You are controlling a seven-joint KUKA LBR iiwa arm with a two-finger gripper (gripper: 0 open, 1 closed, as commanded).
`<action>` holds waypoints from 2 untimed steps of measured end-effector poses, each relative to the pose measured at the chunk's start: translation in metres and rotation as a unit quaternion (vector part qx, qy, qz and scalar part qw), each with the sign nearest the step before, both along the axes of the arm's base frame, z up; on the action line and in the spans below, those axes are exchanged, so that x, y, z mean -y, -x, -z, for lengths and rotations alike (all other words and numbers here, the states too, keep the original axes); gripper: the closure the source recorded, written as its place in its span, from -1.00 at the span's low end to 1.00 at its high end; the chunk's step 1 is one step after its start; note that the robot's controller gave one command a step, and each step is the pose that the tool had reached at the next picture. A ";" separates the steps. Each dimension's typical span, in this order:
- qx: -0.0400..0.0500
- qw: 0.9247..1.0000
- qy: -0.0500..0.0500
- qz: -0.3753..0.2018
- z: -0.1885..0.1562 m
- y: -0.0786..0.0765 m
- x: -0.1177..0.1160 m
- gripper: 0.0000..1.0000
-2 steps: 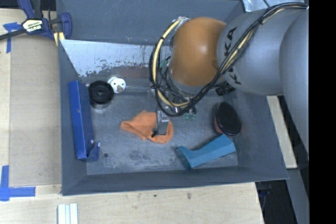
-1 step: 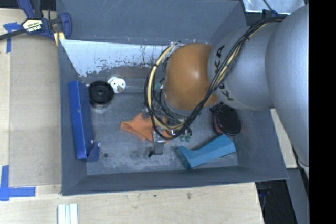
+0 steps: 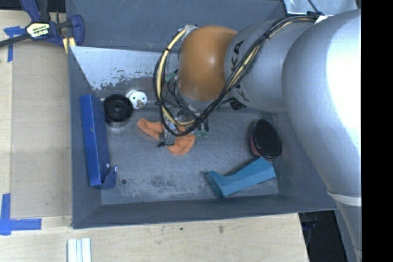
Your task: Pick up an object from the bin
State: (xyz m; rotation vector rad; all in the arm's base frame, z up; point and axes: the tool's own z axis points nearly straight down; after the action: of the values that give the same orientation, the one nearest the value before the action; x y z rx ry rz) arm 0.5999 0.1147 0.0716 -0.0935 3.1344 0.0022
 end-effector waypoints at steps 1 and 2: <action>0.000 1.000 0.000 0.000 0.000 0.000 0.000 1.00; -0.006 1.000 0.001 -0.011 -0.062 0.052 0.045 1.00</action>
Offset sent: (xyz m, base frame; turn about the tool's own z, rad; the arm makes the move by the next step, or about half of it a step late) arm -0.0548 -0.0484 0.0719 -0.0217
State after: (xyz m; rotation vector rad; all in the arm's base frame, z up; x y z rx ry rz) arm 0.5476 0.0701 0.1339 -0.1273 3.1451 -0.0007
